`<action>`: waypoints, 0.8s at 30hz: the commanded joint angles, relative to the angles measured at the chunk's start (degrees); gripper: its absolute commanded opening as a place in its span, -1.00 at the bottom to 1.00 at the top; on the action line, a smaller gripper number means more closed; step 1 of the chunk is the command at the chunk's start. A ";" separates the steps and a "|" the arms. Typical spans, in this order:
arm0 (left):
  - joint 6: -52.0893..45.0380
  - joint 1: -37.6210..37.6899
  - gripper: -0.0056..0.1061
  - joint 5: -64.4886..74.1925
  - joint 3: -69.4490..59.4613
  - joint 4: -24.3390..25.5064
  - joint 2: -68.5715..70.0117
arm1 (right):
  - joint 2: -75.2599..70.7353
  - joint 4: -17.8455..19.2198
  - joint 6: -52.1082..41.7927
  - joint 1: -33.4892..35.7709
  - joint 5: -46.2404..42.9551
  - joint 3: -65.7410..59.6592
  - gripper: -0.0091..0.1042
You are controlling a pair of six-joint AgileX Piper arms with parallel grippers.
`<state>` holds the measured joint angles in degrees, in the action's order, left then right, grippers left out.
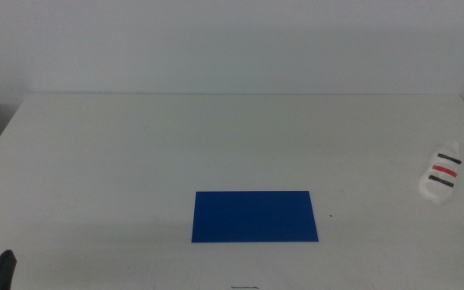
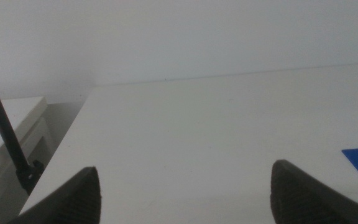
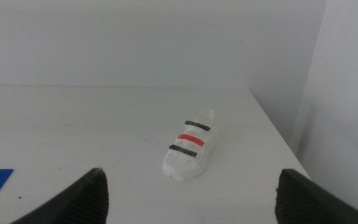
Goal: Use one arm to grab the shoe from the table and place it on the mat.
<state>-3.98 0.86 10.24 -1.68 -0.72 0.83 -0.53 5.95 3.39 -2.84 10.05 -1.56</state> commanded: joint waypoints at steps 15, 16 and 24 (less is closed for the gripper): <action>0.84 0.33 0.78 -4.80 0.19 -0.49 1.09 | 18.90 0.81 -0.30 0.00 22.90 28.75 0.77; 0.84 0.33 0.78 -4.80 0.19 -0.49 1.09 | 21.69 0.74 -0.30 0.00 24.43 30.38 0.77; 0.84 0.33 0.78 -4.80 0.19 -0.49 1.09 | 38.59 -3.58 3.33 0.42 31.63 40.49 0.77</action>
<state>-3.98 0.86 10.24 -1.68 -0.72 0.83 35.58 2.88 5.70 -2.64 43.40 35.62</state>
